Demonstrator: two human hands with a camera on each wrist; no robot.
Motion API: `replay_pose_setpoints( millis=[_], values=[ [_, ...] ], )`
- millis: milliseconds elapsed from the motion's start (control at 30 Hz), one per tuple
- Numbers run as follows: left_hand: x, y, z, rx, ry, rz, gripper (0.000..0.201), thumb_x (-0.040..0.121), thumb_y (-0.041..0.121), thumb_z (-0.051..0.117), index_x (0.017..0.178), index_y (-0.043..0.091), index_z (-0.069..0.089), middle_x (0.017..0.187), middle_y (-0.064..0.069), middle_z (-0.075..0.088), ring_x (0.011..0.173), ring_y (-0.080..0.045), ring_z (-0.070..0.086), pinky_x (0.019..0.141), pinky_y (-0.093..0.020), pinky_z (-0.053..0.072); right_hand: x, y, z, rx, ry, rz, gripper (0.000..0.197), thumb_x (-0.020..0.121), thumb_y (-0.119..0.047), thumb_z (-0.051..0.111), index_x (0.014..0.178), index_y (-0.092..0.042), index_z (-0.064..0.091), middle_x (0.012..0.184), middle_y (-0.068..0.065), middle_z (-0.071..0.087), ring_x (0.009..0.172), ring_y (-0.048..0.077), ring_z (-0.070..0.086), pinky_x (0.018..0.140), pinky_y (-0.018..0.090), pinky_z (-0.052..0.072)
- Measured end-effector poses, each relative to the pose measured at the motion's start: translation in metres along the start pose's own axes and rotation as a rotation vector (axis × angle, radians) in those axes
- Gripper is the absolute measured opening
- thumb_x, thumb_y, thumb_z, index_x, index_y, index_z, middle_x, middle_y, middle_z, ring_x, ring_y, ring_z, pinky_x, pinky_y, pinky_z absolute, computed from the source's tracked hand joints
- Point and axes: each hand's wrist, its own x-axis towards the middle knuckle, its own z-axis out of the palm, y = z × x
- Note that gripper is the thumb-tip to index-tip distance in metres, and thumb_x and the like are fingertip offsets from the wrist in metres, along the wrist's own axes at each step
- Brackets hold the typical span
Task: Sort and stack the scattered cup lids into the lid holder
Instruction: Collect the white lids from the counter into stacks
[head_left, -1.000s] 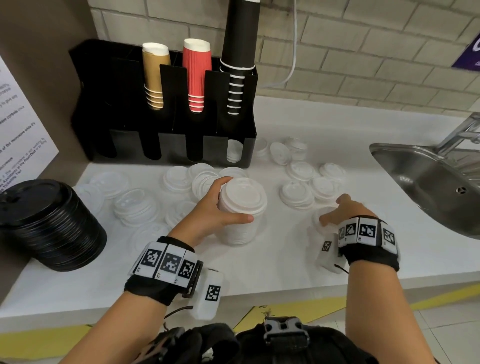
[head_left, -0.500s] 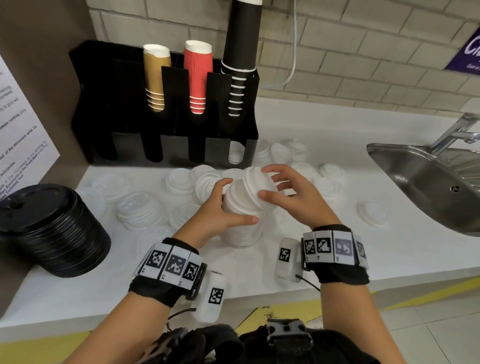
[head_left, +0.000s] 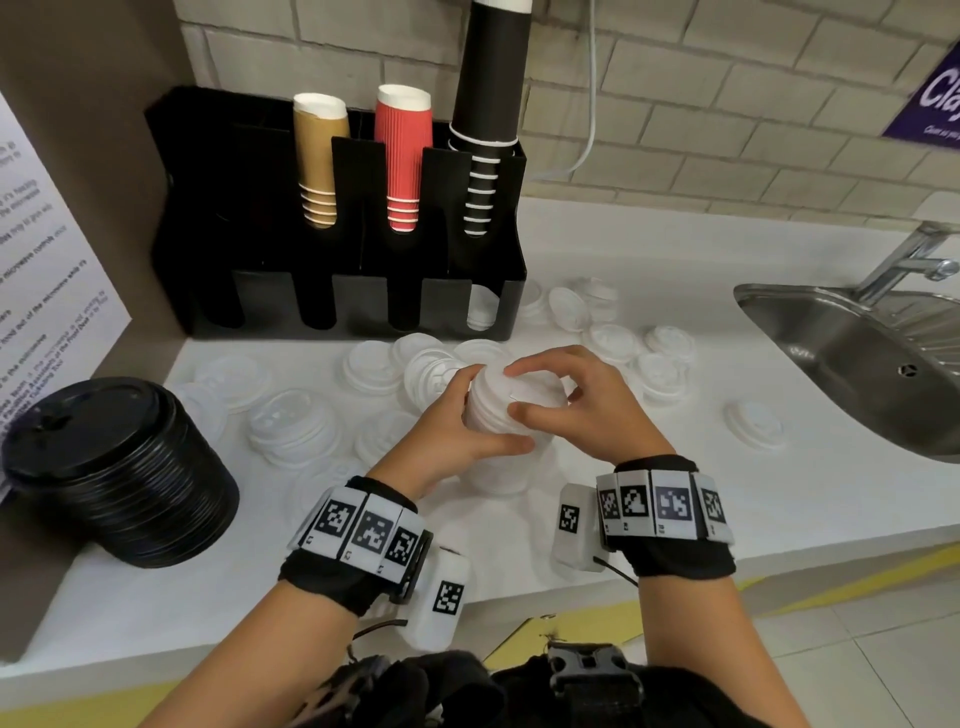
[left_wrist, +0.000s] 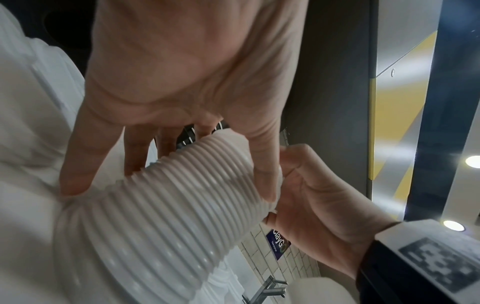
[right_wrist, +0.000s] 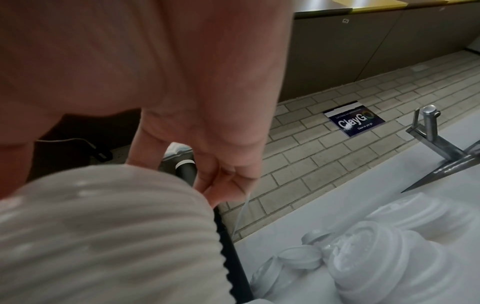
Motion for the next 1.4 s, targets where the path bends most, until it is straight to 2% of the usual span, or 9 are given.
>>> replay_pose_setpoints(
  millis=[167, 267, 333, 433, 667, 800, 1000, 1133, 1400],
  values=[
    [0.000, 0.000, 0.000, -0.003, -0.002, 0.009, 0.077, 0.069, 0.016, 0.087, 0.128, 0.037, 0.043, 0.114, 0.019, 0.057, 0.084, 0.023, 0.055, 0.065, -0.002, 0.045, 0.000, 0.000, 0.001, -0.021, -0.030, 0.001, 0.038, 0.069, -0.027, 0.083, 0.100, -0.041, 0.067, 0.115, -0.006, 0.057, 0.114, 0.009, 0.047, 0.084, 0.017, 0.034],
    [0.000, 0.001, -0.001, -0.001, -0.010, -0.005, 0.083, 0.066, 0.018, 0.089, 0.129, 0.040, 0.040, 0.115, 0.020, 0.056, 0.087, 0.021, 0.056, 0.066, -0.004, 0.046, 0.000, 0.002, -0.003, -0.005, -0.050, -0.020, 0.034, 0.070, -0.037, 0.082, 0.098, -0.047, 0.066, 0.113, -0.015, 0.054, 0.110, 0.001, 0.047, 0.080, 0.006, 0.035],
    [-0.001, 0.003, -0.002, -0.010, -0.007, -0.022, 0.087, 0.065, 0.022, 0.089, 0.132, 0.043, 0.037, 0.116, 0.024, 0.053, 0.095, 0.015, 0.055, 0.070, -0.009, 0.047, 0.006, 0.010, -0.015, 0.070, 0.081, 0.010, 0.028, 0.077, -0.041, 0.075, 0.103, -0.045, 0.066, 0.115, -0.016, 0.057, 0.107, -0.001, 0.051, 0.076, 0.004, 0.038],
    [-0.002, 0.004, -0.003, -0.017, -0.014, -0.030, 0.087, 0.068, 0.025, 0.088, 0.135, 0.041, 0.036, 0.120, 0.025, 0.049, 0.106, 0.009, 0.048, 0.077, -0.012, 0.043, 0.030, 0.036, -0.039, -0.014, 0.225, 0.217, 0.032, 0.086, -0.034, 0.069, 0.117, -0.030, 0.063, 0.124, 0.001, 0.057, 0.108, 0.016, 0.055, 0.085, 0.019, 0.041],
    [-0.002, 0.004, -0.002, -0.016, -0.004, -0.041, 0.079, 0.068, 0.025, 0.087, 0.129, 0.043, 0.039, 0.120, 0.023, 0.052, 0.106, 0.008, 0.049, 0.075, -0.013, 0.044, 0.077, 0.080, -0.051, -0.733, -0.386, 0.532, 0.088, 0.068, -0.037, 0.083, 0.143, -0.036, 0.036, 0.142, 0.008, 0.046, 0.136, 0.032, 0.032, 0.110, 0.045, 0.035],
    [-0.001, 0.003, -0.001, -0.008, 0.013, -0.049, 0.084, 0.068, 0.025, 0.088, 0.135, 0.039, 0.039, 0.125, 0.018, 0.052, 0.111, 0.004, 0.049, 0.084, -0.017, 0.043, 0.084, 0.087, -0.049, -0.795, -0.413, 0.492, 0.082, 0.069, -0.033, 0.082, 0.140, -0.035, 0.039, 0.132, 0.009, 0.052, 0.130, 0.031, 0.039, 0.105, 0.047, 0.039],
    [-0.001, 0.002, 0.001, -0.007, 0.034, -0.063, 0.085, 0.067, 0.026, 0.088, 0.135, 0.038, 0.039, 0.128, 0.016, 0.052, 0.115, 0.001, 0.048, 0.088, -0.019, 0.043, 0.100, 0.072, -0.067, -0.413, -0.248, 0.289, 0.083, 0.074, -0.035, 0.079, 0.144, -0.034, 0.034, 0.138, 0.012, 0.042, 0.125, 0.030, 0.045, 0.106, 0.039, 0.036],
    [0.000, 0.001, 0.001, 0.009, 0.058, -0.074, 0.085, 0.065, 0.027, 0.089, 0.133, 0.041, 0.040, 0.128, 0.016, 0.053, 0.118, -0.004, 0.050, 0.098, -0.028, 0.043, 0.108, 0.071, -0.080, -0.468, -0.165, 0.256, 0.060, 0.086, -0.031, 0.068, 0.139, -0.022, 0.043, 0.135, 0.012, 0.049, 0.121, 0.027, 0.049, 0.101, 0.033, 0.036],
    [0.000, 0.002, 0.002, 0.021, 0.082, -0.079, 0.089, 0.063, 0.028, 0.090, 0.134, 0.043, 0.038, 0.127, 0.016, 0.052, 0.116, -0.002, 0.048, 0.095, -0.026, 0.043, 0.088, 0.096, -0.063, -0.775, -0.578, 0.422, 0.087, 0.066, -0.028, 0.086, 0.140, -0.026, 0.040, 0.138, 0.005, 0.051, 0.125, 0.025, 0.048, 0.096, 0.034, 0.041]
  ],
)
